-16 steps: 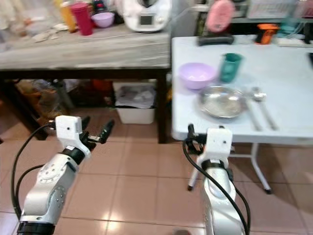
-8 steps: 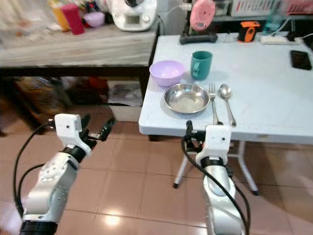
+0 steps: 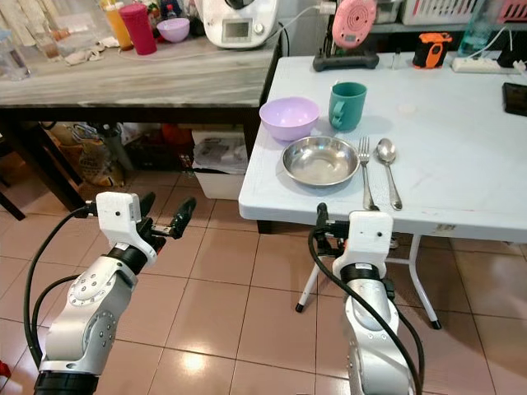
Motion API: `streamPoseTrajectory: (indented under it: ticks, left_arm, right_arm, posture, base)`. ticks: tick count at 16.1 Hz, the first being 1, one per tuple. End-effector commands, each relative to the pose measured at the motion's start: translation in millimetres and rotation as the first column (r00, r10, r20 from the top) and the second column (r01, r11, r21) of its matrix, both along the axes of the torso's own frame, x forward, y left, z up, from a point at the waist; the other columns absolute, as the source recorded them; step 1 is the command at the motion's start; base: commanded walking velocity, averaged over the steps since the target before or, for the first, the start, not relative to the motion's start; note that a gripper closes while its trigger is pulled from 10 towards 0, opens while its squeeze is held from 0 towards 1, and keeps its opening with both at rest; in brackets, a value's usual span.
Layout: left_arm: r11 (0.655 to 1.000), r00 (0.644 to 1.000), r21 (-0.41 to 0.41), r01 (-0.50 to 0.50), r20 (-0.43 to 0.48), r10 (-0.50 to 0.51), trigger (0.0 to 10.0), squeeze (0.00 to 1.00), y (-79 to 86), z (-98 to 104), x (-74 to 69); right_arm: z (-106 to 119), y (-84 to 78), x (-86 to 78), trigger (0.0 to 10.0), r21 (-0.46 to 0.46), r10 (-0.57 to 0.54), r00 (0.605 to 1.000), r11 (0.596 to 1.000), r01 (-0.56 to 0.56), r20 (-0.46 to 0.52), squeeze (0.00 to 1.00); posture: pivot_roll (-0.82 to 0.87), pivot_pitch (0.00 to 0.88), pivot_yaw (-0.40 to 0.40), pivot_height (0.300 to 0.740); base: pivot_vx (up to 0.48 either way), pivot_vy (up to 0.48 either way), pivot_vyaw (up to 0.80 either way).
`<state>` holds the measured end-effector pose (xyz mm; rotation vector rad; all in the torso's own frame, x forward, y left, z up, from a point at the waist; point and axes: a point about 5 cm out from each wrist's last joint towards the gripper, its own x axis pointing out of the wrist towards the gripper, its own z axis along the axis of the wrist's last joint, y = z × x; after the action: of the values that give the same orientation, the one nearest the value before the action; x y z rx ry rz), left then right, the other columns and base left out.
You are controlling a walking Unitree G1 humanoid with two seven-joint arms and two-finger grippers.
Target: Setting the table
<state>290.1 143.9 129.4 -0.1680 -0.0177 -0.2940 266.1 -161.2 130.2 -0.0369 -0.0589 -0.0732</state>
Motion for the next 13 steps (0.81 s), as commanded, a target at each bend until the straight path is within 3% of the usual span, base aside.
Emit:
streamPoseTrajectory:
  ticks: [1, 10, 13]
  left_arm:
    - [1.000, 1.000, 0.012, -0.015, -0.009, 0.016, 10.0, 0.00, 4.1, -0.3, 0.1]
    - [0.999, 0.999, 0.024, -0.034, 0.035, 0.033, 10.0, 0.00, 6.8, 4.8, 2.8]
    - [1.000, 0.999, 0.001, 0.029, 0.038, -0.029, 10.0, 0.00, 2.7, 6.9, 1.5]
  right_arm:
    - [6.3, 3.6, 0.2, 10.0, 0.001, 0.023, 0.999, 1.000, -0.023, 0.025, 0.00]
    - [12.8, 7.8, 0.7, 10.0, 0.030, 0.028, 0.998, 0.999, -0.030, 0.048, 0.00]
    - [15.9, 5.2, 1.7, 10.0, 0.015, 0.011, 0.998, 1.000, -0.012, 0.060, 0.00]
  posture:
    - [-0.25, 0.072, 0.101, 0.740]
    - [-0.25, 0.075, 0.114, 0.740]
    - [-0.25, 0.078, 0.116, 0.740]
  base:
    - [0.000, -0.277, 0.00]
    - [0.000, -0.031, 0.00]
    - [0.000, 0.000, 0.00]
